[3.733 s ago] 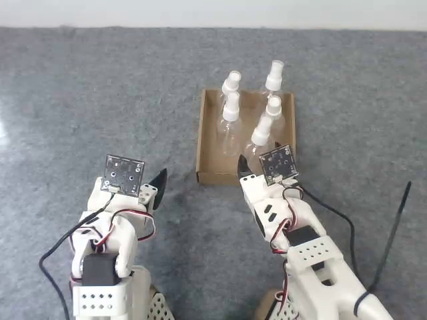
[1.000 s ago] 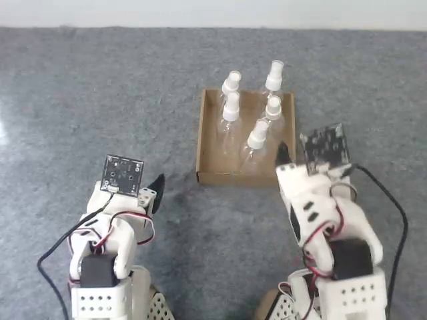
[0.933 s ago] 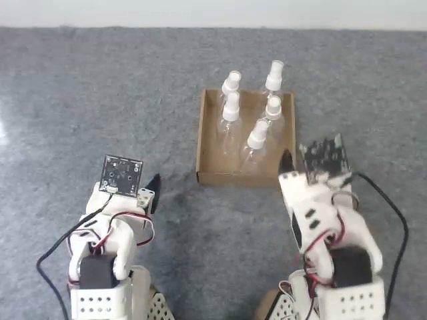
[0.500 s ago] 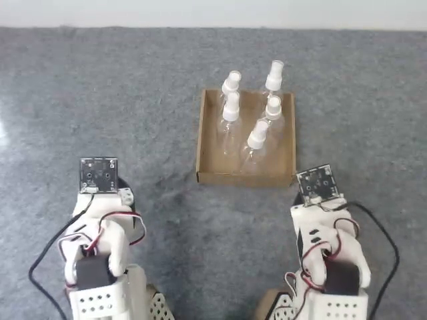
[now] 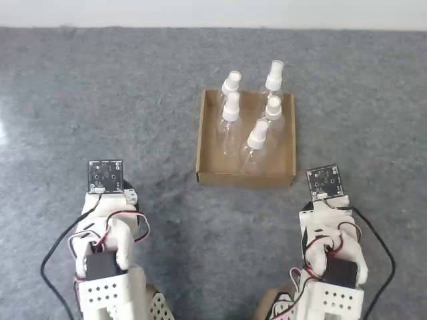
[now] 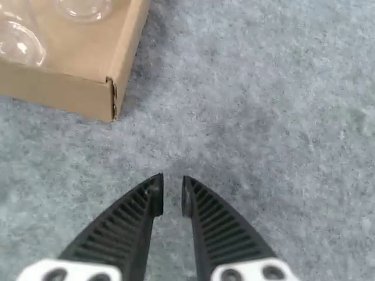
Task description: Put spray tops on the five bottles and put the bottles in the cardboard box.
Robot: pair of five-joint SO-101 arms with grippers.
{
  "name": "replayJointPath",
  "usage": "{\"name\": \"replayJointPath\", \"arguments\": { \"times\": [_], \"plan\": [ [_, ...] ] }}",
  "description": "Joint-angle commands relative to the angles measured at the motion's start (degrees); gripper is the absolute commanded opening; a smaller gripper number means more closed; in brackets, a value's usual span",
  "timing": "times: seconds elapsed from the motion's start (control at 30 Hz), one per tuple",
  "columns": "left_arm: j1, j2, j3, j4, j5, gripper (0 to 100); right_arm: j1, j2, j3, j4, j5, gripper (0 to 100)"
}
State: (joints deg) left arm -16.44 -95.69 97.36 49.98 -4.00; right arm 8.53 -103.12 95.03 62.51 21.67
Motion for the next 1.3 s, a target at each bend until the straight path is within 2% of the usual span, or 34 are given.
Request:
{"name": "replayJointPath", "arguments": {
  "times": [0.0,0.1,0.27,0.37,0.53,0.7,0.83,0.97,1.27],
  "plan": [
    [-0.18,-0.18,-0.48,-1.49,0.35,1,0.84,-0.48,1.41,-0.84,0.62,1.5],
    [-0.18,-0.18,-0.48,-1.49,0.26,1,0.57,-0.48,1.41,1.10,0.62,1.5],
    [-0.18,-0.18,-0.48,-1.49,0.44,1,0.57,-1.01,1.41,13.14,0.53,1.5],
    [-0.18,-0.26,-0.48,0.62,0.53,1,0.57,-0.84,1.41,12.70,0.53,1.6],
    [0.00,-0.97,-1.01,13.98,0.26,1,0.48,-0.84,1.41,12.70,0.62,1.6],
    [-0.09,-4.92,-0.57,15.03,0.44,1,0.48,-0.84,1.41,12.70,0.62,1.6],
    [-0.09,-6.68,-0.66,20.31,0.26,1,0.48,-0.84,1.41,12.70,0.62,1.6],
    [-0.18,-8.53,-0.75,22.33,0.44,1,0.48,-0.84,1.41,12.70,0.62,1.6],
    [-0.18,-8.70,-0.75,22.33,0.35,1,0.48,-0.84,1.41,12.70,0.62,1.6]
  ]
}}
